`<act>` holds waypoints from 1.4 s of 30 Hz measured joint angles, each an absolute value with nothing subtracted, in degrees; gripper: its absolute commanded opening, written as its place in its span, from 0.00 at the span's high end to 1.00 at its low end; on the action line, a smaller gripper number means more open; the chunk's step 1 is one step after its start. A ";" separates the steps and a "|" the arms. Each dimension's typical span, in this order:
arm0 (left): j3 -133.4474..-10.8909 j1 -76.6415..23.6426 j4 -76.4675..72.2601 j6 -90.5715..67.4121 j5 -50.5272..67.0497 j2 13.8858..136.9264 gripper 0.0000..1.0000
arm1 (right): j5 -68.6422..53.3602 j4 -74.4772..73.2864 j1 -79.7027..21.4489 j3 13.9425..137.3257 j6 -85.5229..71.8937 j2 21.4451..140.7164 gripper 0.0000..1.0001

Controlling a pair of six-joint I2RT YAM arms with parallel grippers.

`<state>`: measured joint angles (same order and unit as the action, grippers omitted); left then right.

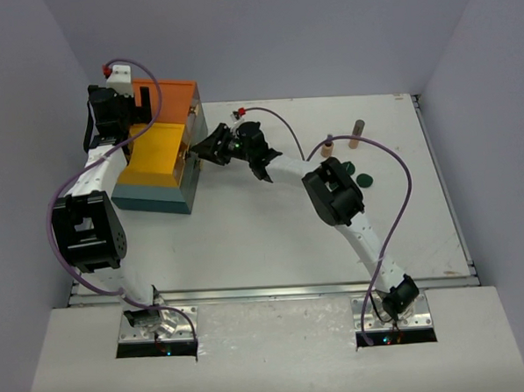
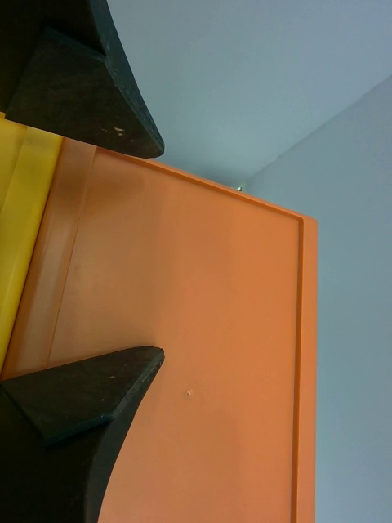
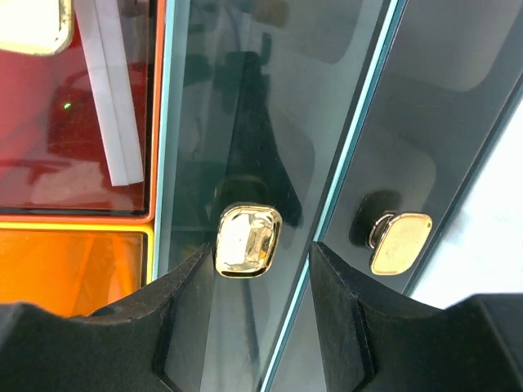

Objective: Organize the makeup

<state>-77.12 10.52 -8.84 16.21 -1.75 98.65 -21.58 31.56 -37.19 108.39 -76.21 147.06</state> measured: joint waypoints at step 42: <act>-76.70 10.48 -8.95 16.25 -3.08 98.24 0.00 | -20.73 41.87 -25.88 67.00 -69.00 121.64 0.98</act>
<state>-76.70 10.48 -8.95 16.25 -3.08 98.24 -20.73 41.87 -25.88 67.00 -69.00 121.64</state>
